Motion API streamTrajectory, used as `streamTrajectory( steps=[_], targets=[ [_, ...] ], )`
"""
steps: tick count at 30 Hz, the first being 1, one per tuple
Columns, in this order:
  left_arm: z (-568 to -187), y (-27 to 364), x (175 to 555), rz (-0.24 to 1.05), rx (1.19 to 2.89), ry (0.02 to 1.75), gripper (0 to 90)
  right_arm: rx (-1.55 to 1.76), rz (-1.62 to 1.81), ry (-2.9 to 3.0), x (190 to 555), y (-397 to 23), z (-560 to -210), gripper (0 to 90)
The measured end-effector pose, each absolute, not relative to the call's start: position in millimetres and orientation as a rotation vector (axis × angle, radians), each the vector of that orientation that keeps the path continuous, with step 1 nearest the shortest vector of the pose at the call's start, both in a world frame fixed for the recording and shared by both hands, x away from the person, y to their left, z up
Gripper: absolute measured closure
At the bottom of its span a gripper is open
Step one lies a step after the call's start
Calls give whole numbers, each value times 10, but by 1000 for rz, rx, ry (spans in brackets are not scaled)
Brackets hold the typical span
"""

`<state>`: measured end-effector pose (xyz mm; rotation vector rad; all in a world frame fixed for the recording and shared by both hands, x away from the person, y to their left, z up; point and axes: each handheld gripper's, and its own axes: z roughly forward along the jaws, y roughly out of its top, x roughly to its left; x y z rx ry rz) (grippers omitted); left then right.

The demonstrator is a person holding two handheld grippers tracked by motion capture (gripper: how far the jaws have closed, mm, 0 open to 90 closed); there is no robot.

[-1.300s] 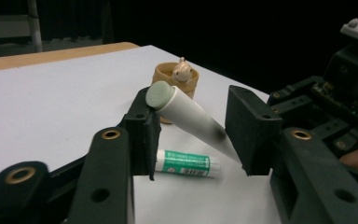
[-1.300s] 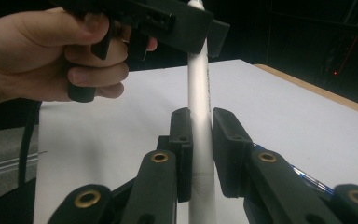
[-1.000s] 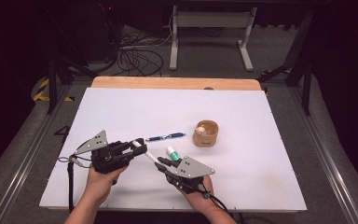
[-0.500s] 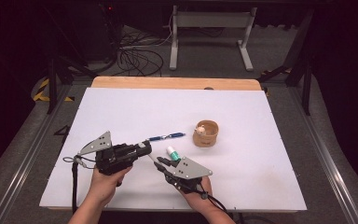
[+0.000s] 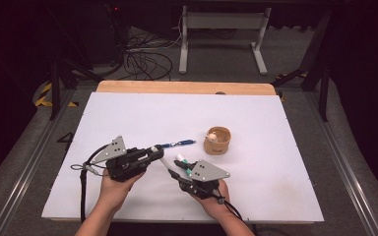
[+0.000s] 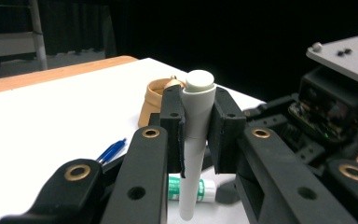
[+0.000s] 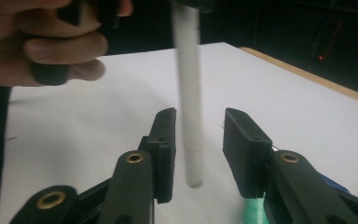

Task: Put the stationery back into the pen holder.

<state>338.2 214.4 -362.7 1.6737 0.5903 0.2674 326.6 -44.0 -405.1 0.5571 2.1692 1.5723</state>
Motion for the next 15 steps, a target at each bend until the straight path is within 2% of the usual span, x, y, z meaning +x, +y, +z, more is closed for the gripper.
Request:
streamTrajectory(
  steps=[15],
  targets=[
    [-3426,1932,3546,303,1710,566,779,726,1558,2119,3446,-940,-3936,475]
  ],
)
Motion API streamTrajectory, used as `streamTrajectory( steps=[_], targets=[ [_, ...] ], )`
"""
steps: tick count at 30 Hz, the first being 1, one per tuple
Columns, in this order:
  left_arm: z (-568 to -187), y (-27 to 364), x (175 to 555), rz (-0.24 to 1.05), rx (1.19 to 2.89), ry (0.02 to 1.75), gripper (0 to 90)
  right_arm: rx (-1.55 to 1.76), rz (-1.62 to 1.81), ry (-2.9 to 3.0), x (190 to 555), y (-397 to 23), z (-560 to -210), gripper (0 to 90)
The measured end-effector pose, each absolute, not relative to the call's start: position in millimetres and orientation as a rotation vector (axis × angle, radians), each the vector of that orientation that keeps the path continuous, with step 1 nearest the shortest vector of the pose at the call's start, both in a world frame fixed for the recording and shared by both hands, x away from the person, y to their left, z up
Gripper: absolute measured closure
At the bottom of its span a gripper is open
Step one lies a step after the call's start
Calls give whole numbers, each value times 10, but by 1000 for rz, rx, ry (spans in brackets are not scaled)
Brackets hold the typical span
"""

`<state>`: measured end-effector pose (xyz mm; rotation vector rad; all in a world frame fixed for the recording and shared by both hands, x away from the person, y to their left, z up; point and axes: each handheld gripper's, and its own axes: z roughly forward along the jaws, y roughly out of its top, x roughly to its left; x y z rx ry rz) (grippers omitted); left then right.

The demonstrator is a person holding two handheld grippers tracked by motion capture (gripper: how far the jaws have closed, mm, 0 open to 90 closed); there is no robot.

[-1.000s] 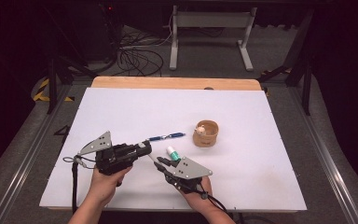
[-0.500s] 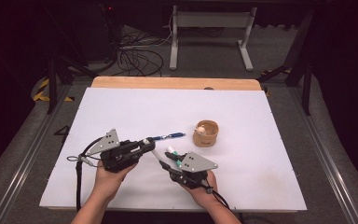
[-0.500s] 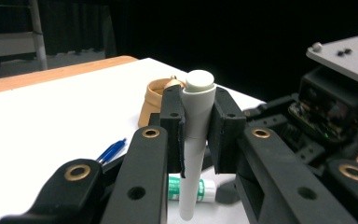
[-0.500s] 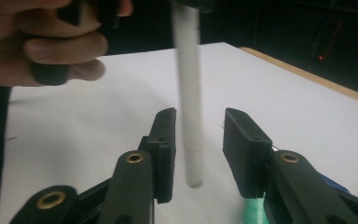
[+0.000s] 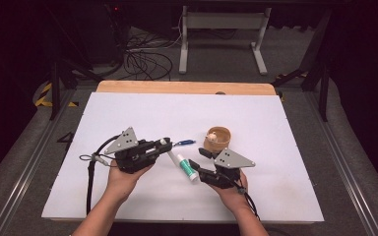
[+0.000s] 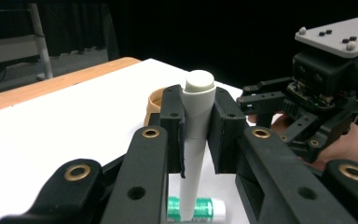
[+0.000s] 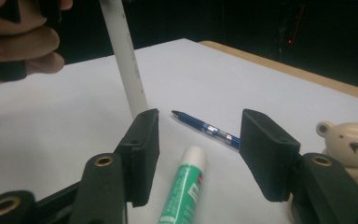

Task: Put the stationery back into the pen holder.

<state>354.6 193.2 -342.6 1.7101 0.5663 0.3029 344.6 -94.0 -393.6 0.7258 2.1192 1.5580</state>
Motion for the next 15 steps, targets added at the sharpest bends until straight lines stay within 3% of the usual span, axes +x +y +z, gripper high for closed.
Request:
streamTrajectory(
  steps=[15],
  targets=[
    [-3195,1693,3749,330,1700,538,779,820,1580,2049,3541,-1419,-3861,332]
  ],
)
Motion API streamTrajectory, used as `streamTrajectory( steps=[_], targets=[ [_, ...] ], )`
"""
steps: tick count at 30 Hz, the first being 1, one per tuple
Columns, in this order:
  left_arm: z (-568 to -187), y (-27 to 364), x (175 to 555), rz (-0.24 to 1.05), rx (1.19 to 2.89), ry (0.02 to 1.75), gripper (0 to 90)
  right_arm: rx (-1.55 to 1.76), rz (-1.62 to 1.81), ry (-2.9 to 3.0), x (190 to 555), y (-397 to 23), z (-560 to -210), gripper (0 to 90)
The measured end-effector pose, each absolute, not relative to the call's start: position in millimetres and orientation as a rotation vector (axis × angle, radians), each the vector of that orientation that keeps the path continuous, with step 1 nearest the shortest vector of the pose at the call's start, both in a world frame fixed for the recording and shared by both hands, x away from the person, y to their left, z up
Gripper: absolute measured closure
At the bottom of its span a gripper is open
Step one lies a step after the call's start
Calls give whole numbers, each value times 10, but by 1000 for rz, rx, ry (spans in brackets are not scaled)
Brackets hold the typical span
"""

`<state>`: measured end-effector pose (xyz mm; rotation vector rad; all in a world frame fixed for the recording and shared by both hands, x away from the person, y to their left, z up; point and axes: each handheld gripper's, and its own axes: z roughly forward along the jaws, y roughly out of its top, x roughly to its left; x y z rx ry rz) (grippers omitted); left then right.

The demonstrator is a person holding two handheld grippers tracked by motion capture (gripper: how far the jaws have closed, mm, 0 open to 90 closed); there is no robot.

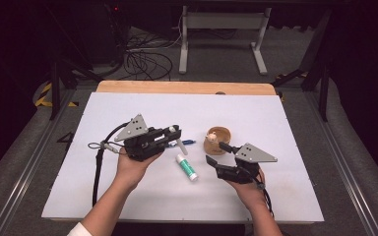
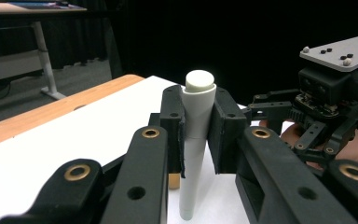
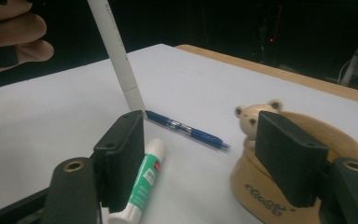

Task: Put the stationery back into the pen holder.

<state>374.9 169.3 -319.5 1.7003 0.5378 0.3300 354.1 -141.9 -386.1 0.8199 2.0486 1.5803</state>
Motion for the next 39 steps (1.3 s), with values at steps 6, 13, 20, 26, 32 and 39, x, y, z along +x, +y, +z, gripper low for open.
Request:
streamTrajectory(
  steps=[6,13,20,26,32,39],
  targets=[
    [-3167,1563,3824,336,1705,527,779,850,1598,2021,3580,-1552,-3856,257],
    [-3125,1459,3932,348,1697,535,779,859,1583,2011,3596,-1628,-3847,226],
    [-3048,1351,4038,366,1688,535,779,878,1583,2007,3614,-1667,-3857,211],
    [-3035,1265,4135,399,1667,548,778,880,1576,2014,3617,-1662,-3861,211],
    [-3069,1204,4228,389,1640,580,778,877,1573,2014,3616,-1663,-3858,207],
    [-3120,1112,4311,394,1623,594,778,881,1568,2014,3611,-1663,-3854,207]
  ],
)
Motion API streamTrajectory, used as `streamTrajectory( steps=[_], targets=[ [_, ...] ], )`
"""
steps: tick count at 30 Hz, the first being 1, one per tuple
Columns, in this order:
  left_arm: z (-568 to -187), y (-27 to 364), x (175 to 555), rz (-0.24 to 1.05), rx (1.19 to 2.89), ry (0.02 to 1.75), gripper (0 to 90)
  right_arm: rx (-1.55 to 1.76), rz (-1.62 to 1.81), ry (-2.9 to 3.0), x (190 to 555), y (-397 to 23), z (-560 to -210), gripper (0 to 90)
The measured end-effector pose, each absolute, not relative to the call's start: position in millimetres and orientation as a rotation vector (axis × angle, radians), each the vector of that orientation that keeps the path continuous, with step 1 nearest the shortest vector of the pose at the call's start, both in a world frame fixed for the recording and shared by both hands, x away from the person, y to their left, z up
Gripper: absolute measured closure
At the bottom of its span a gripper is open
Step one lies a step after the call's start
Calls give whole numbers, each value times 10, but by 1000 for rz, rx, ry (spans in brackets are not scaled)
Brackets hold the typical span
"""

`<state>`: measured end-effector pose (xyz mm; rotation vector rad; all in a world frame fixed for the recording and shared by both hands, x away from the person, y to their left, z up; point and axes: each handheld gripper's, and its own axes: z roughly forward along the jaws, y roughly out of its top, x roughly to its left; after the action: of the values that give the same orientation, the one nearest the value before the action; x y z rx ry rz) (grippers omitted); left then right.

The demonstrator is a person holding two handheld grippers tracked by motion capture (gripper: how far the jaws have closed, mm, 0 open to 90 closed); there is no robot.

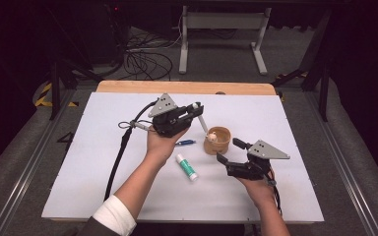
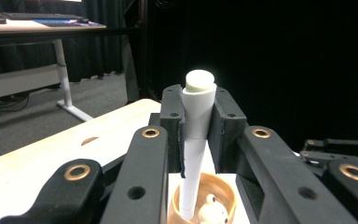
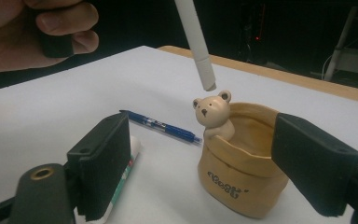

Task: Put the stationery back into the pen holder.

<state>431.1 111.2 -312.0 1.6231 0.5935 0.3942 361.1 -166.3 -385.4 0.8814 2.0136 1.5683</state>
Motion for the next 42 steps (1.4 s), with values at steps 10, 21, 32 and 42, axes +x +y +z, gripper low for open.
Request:
streamTrajectory(
  steps=[10,21,32,42],
  targets=[
    [-3252,971,4416,357,1632,617,778,871,1569,2024,3609,-1645,-3850,209],
    [-3403,880,4506,330,1676,661,776,859,1559,2034,3605,-1624,-3852,210],
    [-3515,822,4551,304,1731,679,774,858,1555,2050,3605,-1597,-3863,209],
    [-3604,796,4592,280,1781,693,771,852,1551,2059,3608,-1577,-3873,210]
  ],
)
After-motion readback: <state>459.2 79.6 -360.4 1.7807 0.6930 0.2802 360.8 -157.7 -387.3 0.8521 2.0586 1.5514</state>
